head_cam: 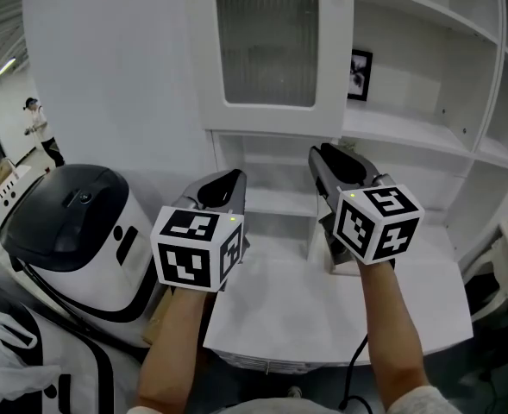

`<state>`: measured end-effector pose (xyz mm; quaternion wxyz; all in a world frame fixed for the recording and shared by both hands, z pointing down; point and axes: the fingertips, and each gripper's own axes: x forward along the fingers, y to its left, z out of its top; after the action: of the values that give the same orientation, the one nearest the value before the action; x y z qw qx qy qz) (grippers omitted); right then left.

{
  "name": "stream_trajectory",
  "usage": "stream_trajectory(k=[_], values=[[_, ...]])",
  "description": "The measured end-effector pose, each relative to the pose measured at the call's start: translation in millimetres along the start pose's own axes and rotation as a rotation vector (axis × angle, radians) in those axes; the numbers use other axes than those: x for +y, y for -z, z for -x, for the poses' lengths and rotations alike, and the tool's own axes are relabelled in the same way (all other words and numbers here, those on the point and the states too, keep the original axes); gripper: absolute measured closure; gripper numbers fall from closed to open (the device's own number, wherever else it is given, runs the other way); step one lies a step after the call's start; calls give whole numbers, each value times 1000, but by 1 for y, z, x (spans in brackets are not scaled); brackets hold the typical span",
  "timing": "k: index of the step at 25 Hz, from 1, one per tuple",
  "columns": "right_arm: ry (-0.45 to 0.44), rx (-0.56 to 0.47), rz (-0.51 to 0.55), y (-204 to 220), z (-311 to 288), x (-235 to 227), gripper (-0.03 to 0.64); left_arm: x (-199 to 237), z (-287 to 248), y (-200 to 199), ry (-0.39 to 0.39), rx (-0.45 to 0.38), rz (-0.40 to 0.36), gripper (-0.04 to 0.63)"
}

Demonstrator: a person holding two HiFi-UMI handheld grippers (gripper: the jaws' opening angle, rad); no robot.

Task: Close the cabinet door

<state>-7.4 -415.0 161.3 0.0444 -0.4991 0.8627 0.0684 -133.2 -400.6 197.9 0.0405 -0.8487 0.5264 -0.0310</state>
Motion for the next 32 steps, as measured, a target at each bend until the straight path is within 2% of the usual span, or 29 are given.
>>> stream_trajectory(k=[8, 13, 25, 32], values=[[-44, 13, -16, 15, 13, 35, 564, 7, 28, 7, -40, -1, 7, 603], [-50, 28, -49, 27, 25, 37, 611, 6, 40, 9, -67, -5, 13, 603], [-71, 41, -45, 30, 42, 33, 613, 3, 53, 10, -102, 10, -12, 603], [-83, 28, -33, 24, 45, 39, 612, 1, 59, 6, -95, -4, 2, 603]])
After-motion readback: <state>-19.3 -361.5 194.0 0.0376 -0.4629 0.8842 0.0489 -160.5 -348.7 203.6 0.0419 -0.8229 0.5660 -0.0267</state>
